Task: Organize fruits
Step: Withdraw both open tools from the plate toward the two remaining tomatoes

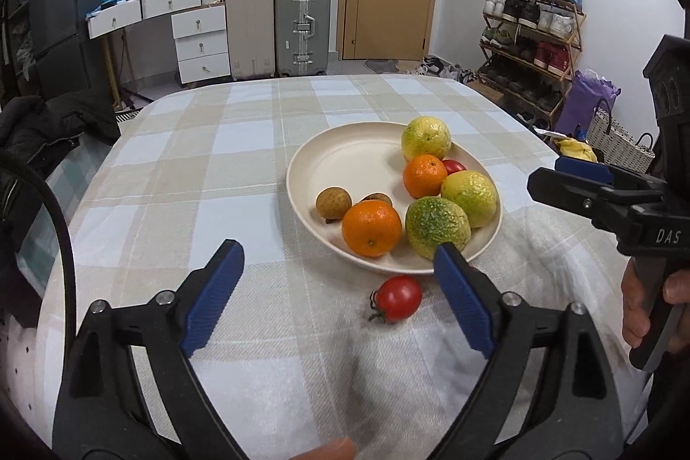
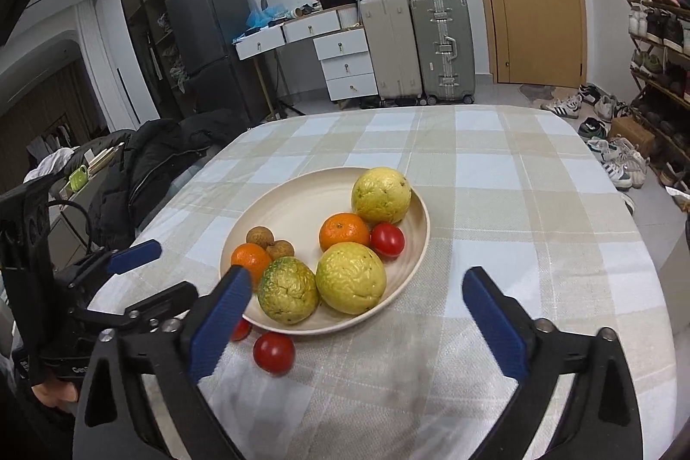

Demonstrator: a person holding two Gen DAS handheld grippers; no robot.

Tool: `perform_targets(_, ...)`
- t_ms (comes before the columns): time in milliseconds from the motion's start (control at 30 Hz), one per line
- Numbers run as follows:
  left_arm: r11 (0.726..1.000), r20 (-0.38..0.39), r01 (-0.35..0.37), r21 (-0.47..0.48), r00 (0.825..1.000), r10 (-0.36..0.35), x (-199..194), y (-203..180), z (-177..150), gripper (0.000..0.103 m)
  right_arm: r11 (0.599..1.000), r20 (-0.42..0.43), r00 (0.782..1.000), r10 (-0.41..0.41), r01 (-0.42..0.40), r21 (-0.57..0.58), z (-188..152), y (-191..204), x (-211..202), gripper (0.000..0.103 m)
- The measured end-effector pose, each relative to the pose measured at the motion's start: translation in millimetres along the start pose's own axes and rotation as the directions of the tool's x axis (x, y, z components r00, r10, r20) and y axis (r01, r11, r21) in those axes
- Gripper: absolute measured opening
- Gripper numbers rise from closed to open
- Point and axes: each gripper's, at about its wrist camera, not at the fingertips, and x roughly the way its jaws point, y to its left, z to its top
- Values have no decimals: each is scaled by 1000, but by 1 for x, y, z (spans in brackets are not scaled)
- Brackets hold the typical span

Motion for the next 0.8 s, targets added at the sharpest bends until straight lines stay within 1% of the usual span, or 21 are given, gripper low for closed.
perform_targets(33, 1000, 5, 2, -8, 1000, -2, -4, 2, -2, 101, 1000, -2, 1000, 2, -2, 4, -2, 0, -2, 103)
perform_targets(67, 1000, 13, 3, -20, 1000, -3, -8, 4, -4, 102, 1000, -6, 1000, 6, -6, 4, -4, 0, -4, 103)
perform_targets(133, 999, 16, 9, -34, 1000, -8, -14, 7, -7, 102, 1000, -21, 1000, 13, -13, -6, -8, 2, -5, 103)
perform_targets(233, 1000, 6, -15, -26, 1000, 15, -20, 7, -12, 102, 999, -29, 1000, -2, 1, -47, -14, 8, -7, 103)
perform_targets(300, 1000, 13, -16, -23, 1000, 16, -24, 6, -15, 102, 999, -33, 999, 7, -9, -54, -16, 11, -7, 103)
perform_targets(400, 1000, 13, -23, -13, 1000, 23, -28, 4, -19, 102, 998, -31, 1000, 3, -5, -55, -16, 12, -7, 103)
perform_targets(600, 1000, 9, -19, 5, 1000, 19, -24, -4, -19, 102, 999, -47, 999, 5, -7, -53, -19, 13, -4, 103)
perform_targets(733, 1000, 4, -25, 16, 1000, 25, -23, -6, -22, 102, 999, -54, 998, 42, -43, -16, -18, 10, -5, 103)
perform_targets(800, 1000, -1, -24, 15, 1000, 24, -20, -6, -22, 102, 999, -56, 998, 30, -31, -20, -19, 9, -4, 103)
